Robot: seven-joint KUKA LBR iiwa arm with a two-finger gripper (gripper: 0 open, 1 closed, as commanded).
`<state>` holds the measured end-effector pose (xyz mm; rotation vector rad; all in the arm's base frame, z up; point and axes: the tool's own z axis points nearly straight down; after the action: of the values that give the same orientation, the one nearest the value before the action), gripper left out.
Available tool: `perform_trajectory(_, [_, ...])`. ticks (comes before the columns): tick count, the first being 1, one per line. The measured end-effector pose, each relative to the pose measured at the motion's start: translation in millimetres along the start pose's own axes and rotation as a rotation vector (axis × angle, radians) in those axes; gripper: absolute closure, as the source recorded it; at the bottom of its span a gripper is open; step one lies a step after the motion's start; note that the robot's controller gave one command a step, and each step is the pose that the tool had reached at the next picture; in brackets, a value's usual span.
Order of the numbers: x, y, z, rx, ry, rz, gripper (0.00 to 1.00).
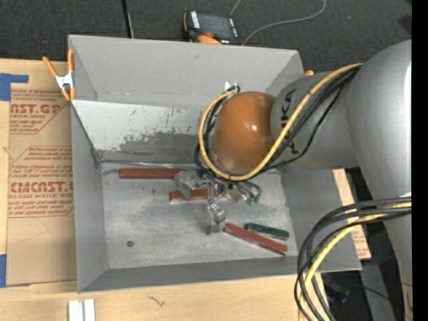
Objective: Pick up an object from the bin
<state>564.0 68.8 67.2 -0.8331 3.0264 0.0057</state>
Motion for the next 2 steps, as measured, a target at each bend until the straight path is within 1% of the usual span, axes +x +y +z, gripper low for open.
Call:
perform_trajectory(1, [-4.6, -1, -7, 0.004, -0.013, 0.000, 1.00])
perform_trajectory(2, [3.3, -52, -45, 0.006, -0.001, -0.248, 1.00])
